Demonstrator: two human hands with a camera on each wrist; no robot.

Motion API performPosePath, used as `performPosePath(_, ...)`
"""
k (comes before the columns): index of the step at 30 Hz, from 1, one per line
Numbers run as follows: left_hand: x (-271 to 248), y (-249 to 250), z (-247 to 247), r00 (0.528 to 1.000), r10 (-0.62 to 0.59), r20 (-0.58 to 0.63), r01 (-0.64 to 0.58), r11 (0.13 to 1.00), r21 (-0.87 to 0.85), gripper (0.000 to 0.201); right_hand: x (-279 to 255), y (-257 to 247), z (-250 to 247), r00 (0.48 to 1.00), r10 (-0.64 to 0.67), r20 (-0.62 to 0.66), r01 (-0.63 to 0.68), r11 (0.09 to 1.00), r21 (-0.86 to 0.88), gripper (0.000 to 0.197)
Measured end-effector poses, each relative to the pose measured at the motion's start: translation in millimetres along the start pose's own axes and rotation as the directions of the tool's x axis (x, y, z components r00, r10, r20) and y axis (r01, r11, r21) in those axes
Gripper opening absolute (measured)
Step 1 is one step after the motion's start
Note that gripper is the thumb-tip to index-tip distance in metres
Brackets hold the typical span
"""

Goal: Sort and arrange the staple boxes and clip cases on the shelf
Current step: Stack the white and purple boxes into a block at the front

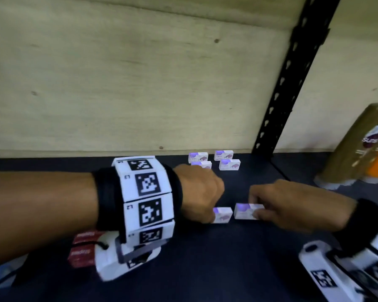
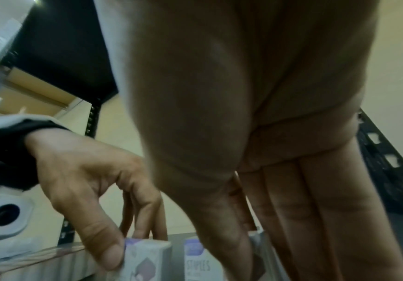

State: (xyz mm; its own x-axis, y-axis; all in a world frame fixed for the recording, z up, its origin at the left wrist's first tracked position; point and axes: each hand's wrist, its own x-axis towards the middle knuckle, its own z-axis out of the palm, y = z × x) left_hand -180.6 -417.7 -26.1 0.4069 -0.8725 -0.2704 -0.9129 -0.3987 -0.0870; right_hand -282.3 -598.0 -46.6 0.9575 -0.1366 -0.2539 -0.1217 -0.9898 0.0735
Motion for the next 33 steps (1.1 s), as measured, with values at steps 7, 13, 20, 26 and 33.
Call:
performPosePath(7,-23,20,12,0.996,0.054,0.074,-0.044,0.991,-0.129,0.022,-37,-1,9,0.996,-0.080,-0.036,0.084,0.990,0.118,0.012)
performPosePath(13,-26,25,16,0.997,0.058,0.049,-0.054,0.995,-0.088,0.021,-45,-1,13,0.991,-0.121,-0.063,0.132,0.963,0.237,0.011)
performPosePath(20,-27,24,24,0.999,0.048,-0.018,-0.050,0.996,-0.068,0.022,-48,1,14,0.986,-0.156,-0.066,0.168,0.938,0.302,0.012)
performPosePath(26,-27,23,29,0.998,0.055,-0.032,-0.057,0.996,-0.069,0.024,-46,-2,16,0.984,-0.156,-0.086,0.173,0.954,0.244,0.014)
performPosePath(33,-27,22,32,0.997,0.065,-0.033,-0.066,0.996,-0.051,0.028,-46,-2,18,0.985,-0.158,-0.074,0.171,0.956,0.237,0.014)
